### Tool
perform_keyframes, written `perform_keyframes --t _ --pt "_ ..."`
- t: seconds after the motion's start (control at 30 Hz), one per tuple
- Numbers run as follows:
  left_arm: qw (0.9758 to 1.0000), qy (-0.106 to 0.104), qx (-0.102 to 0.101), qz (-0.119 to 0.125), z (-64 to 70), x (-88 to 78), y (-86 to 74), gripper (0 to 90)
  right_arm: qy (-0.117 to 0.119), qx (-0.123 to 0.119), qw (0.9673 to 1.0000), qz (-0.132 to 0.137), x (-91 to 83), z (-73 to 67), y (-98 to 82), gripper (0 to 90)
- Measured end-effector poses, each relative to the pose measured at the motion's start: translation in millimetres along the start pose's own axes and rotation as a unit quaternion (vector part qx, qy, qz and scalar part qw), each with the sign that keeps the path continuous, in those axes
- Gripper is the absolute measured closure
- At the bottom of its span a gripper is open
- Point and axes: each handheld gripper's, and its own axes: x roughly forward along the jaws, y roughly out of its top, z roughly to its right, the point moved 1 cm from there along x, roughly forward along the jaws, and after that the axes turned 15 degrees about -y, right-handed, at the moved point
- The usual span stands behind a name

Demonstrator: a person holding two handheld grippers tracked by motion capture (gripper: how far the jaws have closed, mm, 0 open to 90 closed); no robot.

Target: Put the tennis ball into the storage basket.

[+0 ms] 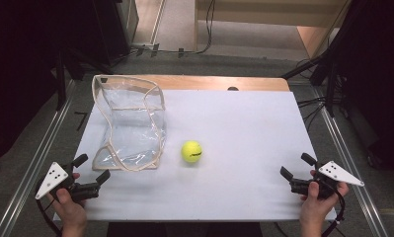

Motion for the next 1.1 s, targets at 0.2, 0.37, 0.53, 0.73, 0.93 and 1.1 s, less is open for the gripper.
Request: perform_keyframes --t 0.2,0.37,0.53,0.73,0.93,1.1 --pt "1.0 0.003 -0.002 0.001 -0.1 0.2 0.2 0.0 0.019 0.006 0.9997 0.01 -3.9 -0.7 3.1 0.0" --pt "1.0 0.001 -0.003 0.002 -0.3 0.3 0.3 0.0 0.004 -0.013 0.9999 0.006 -6.3 -10.6 9.8 0.0" --pt "1.0 0.001 -0.002 -0.001 0.5 1.0 0.3 0.0 0.002 -0.024 0.9997 0.002 -8.6 -17.4 18.5 0.0" --pt "1.0 -0.002 -0.003 -0.002 -0.1 1.2 0.4 0.0 0.004 -0.047 0.9988 -0.011 -8.5 -25.8 30.9 0.0" --pt "1.0 -0.001 -0.002 -0.004 0.3 1.3 0.5 0.0 0.01 -0.056 0.9982 -0.017 -5.2 -31.8 36.4 0.0" --pt "1.0 -0.002 -0.002 -0.004 0.0 1.3 0.5 0.0 0.017 -0.067 0.9974 -0.019 -0.1 -37.9 45.6 0.0"
